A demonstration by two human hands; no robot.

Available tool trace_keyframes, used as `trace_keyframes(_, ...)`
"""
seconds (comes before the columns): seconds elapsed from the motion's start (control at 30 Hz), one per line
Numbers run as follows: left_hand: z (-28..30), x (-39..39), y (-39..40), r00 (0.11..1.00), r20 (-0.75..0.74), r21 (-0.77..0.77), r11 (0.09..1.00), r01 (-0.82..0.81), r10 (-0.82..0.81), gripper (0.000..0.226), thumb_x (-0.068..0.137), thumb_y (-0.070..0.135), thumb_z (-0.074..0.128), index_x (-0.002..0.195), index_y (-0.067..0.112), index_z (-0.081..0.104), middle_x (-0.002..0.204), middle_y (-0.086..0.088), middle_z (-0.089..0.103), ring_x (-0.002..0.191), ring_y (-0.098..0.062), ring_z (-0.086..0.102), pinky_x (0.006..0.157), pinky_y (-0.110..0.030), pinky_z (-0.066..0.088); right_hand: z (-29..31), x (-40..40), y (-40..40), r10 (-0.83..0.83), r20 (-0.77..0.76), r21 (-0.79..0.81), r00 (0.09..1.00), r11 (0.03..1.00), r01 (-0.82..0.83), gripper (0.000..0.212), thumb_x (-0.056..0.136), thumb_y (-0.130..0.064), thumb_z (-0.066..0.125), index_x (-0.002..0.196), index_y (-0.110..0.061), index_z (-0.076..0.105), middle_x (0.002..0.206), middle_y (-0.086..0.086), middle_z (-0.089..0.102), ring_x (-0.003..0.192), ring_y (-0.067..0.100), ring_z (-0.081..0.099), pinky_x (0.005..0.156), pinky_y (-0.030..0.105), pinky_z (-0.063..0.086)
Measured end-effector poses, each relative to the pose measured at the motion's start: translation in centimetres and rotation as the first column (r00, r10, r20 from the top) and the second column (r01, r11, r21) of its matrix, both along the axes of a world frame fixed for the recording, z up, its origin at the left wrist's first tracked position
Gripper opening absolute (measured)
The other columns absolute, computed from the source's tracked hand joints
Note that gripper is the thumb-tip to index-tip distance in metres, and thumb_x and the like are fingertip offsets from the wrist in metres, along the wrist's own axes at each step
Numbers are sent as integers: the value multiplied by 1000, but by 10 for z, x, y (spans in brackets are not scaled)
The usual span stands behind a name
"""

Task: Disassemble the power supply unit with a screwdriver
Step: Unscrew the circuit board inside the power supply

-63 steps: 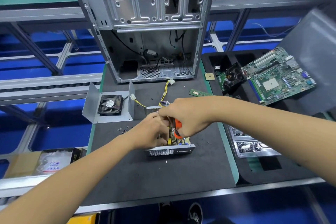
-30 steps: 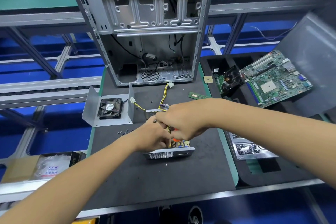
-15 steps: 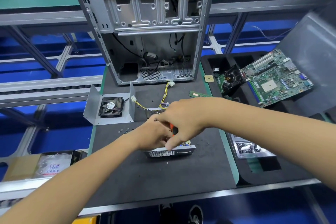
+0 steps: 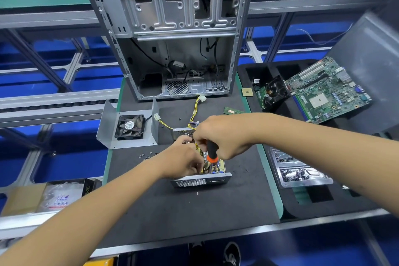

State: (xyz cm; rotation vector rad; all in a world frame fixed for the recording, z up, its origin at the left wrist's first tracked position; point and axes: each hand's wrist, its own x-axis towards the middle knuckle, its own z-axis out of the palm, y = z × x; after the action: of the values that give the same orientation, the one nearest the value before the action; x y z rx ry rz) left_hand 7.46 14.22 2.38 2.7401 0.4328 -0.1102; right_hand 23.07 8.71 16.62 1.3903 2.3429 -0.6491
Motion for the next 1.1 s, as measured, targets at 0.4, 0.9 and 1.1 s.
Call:
trace_keyframes(0.4, -5, 5, 6, 993, 61, -17, 995, 103, -102, 11, 76, 19, 67, 80, 25, 76, 77, 11, 65, 76, -13, 45, 81, -7, 19, -11, 2, -1, -73, 4, 146, 997, 987, 71, 27, 81, -29, 53, 76, -4, 61, 60, 5, 45, 59, 28, 44, 51, 31, 37)
trace_keyframes(0.9, -13, 7, 3, 999, 33, -127, 992, 11, -7, 13, 83, 37, 65, 81, 25, 71, 83, 14, 68, 67, 0, 41, 97, -18, 20, 1, 25, 11, -239, -247, 201, 939, 935, 291, 13, 75, -28, 69, 70, -16, 67, 45, -11, 45, 51, 0, 48, 40, 17, 30)
trace_keyframes(1.1, -14, 8, 3, 1000, -1, -124, 992, -2, 2, 23, 87, 38, 61, 74, 21, 68, 77, 10, 66, 67, 1, 41, 99, -21, 20, 1, 33, 13, -294, -245, 181, 924, 922, 341, 14, 79, -28, 66, 74, -16, 69, 54, -8, 53, 51, 7, 45, 46, 23, 32)
